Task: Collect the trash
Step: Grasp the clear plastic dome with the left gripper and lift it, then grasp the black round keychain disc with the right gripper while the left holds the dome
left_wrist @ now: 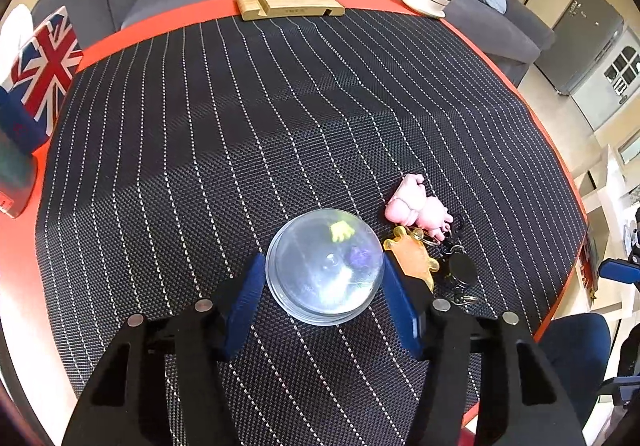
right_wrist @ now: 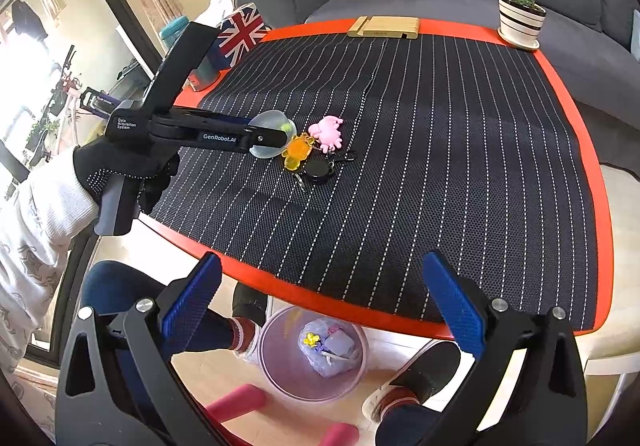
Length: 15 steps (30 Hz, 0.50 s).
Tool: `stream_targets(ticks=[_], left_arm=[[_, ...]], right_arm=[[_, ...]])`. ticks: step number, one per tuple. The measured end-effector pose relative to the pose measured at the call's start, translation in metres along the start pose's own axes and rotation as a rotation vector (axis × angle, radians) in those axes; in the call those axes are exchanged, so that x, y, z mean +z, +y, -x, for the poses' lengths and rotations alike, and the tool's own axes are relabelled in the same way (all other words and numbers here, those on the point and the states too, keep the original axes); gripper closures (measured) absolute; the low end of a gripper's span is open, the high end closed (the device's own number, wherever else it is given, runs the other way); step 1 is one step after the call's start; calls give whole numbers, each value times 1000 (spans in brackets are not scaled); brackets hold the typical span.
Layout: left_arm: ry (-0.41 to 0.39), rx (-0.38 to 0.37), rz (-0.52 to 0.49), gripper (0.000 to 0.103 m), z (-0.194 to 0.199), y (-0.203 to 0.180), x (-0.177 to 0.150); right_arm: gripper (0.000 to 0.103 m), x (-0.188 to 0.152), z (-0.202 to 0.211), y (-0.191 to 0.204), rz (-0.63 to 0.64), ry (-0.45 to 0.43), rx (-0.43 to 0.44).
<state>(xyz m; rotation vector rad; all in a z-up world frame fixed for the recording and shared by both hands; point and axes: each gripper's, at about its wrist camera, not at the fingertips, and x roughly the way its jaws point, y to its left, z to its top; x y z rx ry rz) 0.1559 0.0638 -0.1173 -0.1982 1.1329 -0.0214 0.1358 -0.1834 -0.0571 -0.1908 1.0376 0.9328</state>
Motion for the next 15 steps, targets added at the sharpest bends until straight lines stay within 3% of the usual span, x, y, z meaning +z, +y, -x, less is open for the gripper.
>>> stream_targets(ticks=[15], left_arm=[[-125,-6,-15,46,55,-2,-8]], right_arm=[[5,34,-30,16,50,34,0]])
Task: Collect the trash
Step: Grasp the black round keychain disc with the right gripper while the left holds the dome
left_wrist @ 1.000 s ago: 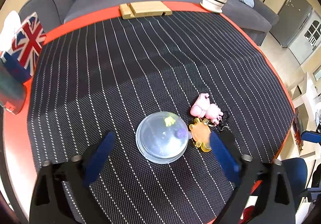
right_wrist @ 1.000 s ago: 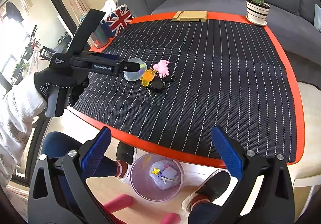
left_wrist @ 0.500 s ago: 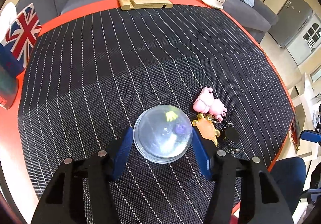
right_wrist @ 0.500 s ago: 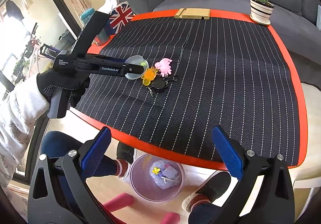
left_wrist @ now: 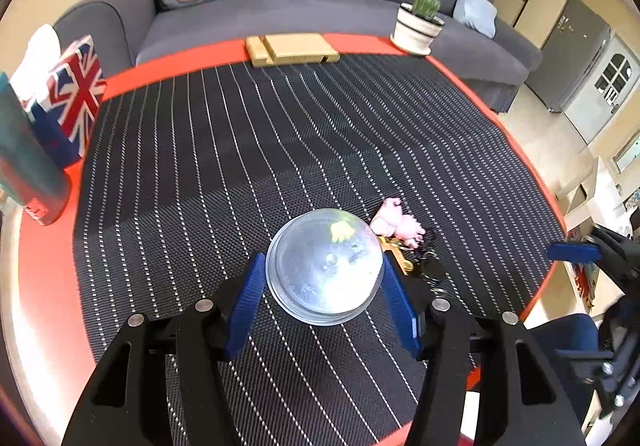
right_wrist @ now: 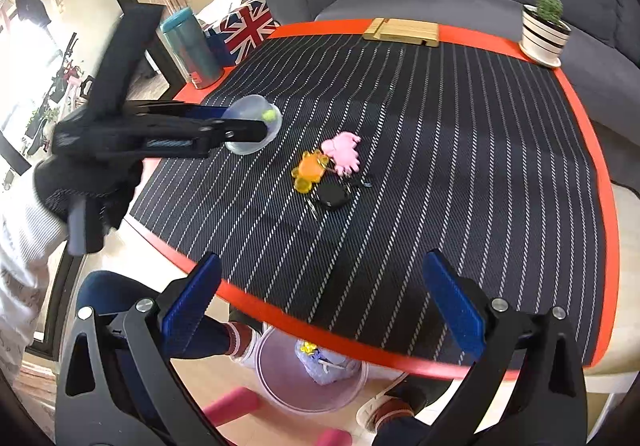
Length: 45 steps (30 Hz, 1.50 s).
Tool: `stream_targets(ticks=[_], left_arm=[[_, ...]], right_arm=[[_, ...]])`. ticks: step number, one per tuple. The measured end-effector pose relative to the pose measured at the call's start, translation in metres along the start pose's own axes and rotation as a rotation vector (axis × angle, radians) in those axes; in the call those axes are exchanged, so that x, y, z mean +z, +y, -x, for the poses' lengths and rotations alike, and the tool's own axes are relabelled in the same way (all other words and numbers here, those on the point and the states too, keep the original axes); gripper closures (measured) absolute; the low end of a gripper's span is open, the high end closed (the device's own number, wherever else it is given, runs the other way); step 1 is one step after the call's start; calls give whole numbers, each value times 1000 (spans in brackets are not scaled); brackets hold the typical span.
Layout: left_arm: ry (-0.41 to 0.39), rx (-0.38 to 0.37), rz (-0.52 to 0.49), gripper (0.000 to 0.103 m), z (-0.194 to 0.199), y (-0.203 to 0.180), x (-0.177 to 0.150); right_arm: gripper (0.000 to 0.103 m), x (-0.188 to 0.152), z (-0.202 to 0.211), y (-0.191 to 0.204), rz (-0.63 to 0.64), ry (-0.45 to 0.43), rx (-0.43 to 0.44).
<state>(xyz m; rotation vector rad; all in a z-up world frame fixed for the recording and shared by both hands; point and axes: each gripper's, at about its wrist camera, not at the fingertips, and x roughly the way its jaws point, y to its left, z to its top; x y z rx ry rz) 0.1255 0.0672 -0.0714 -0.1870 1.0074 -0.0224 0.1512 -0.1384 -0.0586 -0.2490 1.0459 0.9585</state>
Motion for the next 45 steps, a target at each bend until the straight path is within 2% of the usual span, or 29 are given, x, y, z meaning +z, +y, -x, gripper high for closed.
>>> stream_targets(ticks=[12,18,20,25,32,38,45], left_arm=[[-53,-20,20,46,30,7,-14],[-62,-22,35,46,35,14,-18],[-63,-21,40,46,36,16,-20],[-64,-21,47,46,37,19,-23],[-61,-27,49,46,35,18,-23],[-65,-29,46,46,34,13,-25],[-80,-40,38,46,39,2,-31]], right_arm=[[5,45,-62,-7,-36,144,-21],[28,54,-84,-9,-40,202,-53],[39,56,-88,-10,-44,212,-59],[50,55,-95,-11,-43,229,-68],[76,50,-97,-12,-40,238,-64],[77,45,-91,-15,-42,212,-48],[77,40,-65,-10,-25,137,-39]])
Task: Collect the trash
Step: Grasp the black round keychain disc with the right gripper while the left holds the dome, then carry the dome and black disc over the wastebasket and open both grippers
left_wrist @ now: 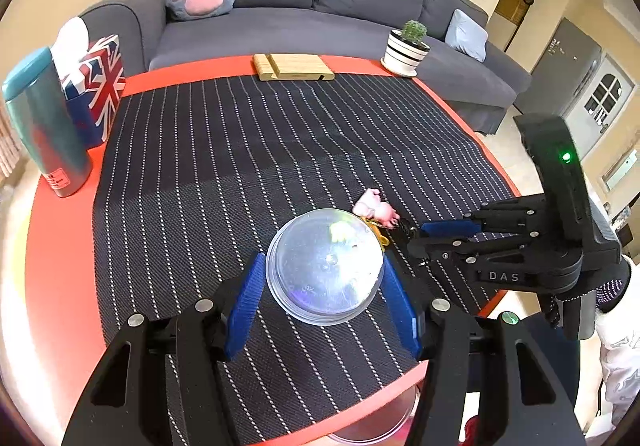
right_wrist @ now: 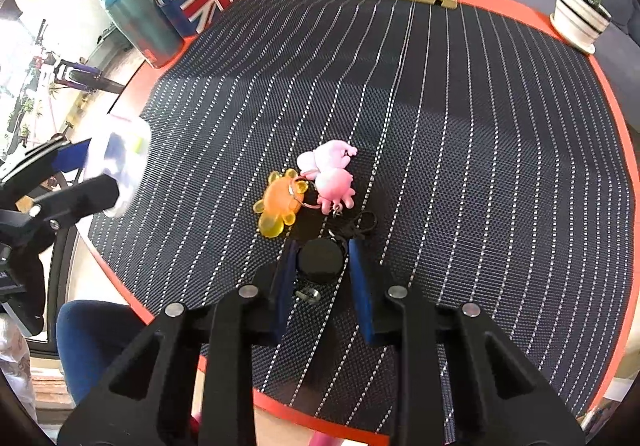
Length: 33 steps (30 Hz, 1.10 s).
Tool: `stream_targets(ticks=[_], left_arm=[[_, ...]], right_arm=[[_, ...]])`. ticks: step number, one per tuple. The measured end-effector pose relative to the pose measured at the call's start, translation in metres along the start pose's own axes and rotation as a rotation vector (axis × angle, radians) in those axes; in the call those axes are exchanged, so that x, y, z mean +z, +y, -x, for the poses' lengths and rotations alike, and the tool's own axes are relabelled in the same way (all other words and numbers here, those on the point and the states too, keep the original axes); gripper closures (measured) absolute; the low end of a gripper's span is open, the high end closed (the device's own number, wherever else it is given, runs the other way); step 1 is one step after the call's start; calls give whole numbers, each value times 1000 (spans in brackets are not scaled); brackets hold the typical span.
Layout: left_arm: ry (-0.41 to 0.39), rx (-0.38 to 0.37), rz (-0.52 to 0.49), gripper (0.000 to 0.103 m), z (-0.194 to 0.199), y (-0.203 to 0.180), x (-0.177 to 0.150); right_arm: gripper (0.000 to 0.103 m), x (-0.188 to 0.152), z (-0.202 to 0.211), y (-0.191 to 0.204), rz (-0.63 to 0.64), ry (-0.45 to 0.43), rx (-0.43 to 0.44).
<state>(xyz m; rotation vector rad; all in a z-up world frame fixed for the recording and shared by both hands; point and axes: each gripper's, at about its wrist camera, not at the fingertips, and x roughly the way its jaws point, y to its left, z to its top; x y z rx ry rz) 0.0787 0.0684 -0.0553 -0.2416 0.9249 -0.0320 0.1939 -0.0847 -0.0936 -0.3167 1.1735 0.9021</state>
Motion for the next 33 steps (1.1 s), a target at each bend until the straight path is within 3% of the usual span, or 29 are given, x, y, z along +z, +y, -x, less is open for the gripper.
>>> stream_targets(ticks=[14,25,33], left_arm=[[-55,13,-31,46,34,-34,-22],[-102,23,-71,46,66,-66,-50],[-102,12,-85,46,81,-84,-83]], right_arm=[[77,-34,66,26,50,-143,4],[77,-91,116,45,68,-218,31],[77,-136,131,54,82,-220,54]])
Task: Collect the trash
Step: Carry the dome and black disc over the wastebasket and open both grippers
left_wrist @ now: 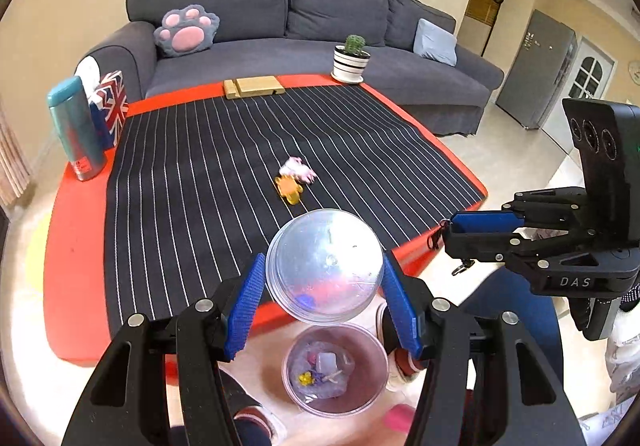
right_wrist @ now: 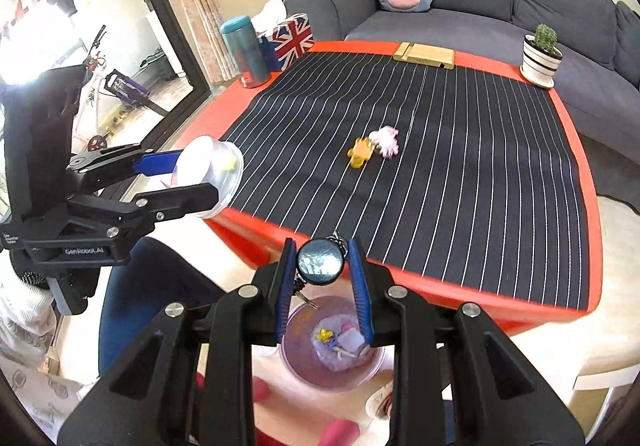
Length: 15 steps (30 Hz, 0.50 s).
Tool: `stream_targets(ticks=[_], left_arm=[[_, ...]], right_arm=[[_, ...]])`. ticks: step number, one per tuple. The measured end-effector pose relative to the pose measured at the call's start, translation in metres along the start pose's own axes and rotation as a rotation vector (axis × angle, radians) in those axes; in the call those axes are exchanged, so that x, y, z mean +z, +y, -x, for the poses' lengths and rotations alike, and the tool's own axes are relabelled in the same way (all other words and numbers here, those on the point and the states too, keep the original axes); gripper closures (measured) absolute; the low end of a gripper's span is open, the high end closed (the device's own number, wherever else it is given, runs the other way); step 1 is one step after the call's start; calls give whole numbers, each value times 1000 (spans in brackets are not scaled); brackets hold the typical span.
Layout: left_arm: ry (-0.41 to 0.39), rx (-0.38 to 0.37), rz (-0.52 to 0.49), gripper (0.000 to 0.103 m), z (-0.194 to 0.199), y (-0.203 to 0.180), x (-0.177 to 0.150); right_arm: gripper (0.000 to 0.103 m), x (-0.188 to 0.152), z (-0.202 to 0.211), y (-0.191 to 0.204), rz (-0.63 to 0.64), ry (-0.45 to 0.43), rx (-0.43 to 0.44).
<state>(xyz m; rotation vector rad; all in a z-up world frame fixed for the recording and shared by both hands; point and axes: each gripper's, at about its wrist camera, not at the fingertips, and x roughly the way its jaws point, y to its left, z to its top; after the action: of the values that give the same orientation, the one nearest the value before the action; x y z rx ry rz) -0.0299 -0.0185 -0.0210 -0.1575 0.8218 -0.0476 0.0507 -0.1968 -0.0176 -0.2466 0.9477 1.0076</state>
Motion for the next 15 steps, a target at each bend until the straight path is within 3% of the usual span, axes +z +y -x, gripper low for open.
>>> stream_targets(ticks=[15], left_arm=[[5,-43,-9,46,19,-19,-24]], right_arm=[[76,-38,-5,14,15,55,71]])
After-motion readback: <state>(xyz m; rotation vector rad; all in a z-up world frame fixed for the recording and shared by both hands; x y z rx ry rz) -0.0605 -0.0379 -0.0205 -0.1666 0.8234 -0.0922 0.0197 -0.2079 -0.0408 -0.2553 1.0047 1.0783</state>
